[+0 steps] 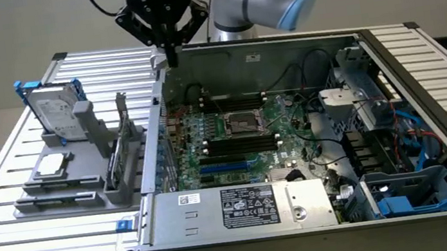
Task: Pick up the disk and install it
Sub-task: 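Reach for the disk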
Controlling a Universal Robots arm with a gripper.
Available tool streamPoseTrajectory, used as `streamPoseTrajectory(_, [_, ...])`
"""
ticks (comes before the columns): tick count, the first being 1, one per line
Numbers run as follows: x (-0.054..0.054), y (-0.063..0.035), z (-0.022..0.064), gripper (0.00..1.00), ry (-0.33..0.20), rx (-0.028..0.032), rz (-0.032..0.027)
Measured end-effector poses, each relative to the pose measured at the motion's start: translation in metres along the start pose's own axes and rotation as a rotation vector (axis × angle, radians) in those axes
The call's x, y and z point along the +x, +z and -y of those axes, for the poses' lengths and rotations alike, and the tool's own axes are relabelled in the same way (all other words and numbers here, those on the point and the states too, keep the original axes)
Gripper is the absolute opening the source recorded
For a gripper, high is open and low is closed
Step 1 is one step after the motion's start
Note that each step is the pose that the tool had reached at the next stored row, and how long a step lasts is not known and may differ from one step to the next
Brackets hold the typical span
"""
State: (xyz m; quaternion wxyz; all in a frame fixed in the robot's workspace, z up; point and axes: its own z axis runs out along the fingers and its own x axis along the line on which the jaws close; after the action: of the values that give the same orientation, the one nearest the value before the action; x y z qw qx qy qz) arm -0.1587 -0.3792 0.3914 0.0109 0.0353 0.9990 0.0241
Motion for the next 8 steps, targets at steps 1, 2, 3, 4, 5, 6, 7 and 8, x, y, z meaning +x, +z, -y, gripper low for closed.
streamPoseTrajectory(1, [0.005,0.0003,-0.0023,0.11,0.000,0.0003,0.0000])
streamPoseTrajectory(2, [0.009,0.0006,-0.0045,0.11,0.000,0.0009,0.0000])
streamPoseTrajectory(3, [0.014,0.0011,-0.0066,0.11,0.000,0.0018,0.0001])
streamPoseTrajectory(4, [0.019,0.0016,-0.0085,0.11,0.000,0.0029,0.0002])
streamPoseTrajectory(5, [0.024,0.0021,-0.0103,0.11,0.000,0.0045,0.0004])
streamPoseTrajectory(6, [0.029,0.0026,-0.0119,0.11,0.000,0.0060,0.0004])
streamPoseTrajectory(7, [0.033,0.0030,-0.0135,0.11,0.000,0.0075,0.0005])
streamPoseTrajectory(8, [0.038,0.0035,-0.0150,0.11,0.000,0.0090,0.0006])
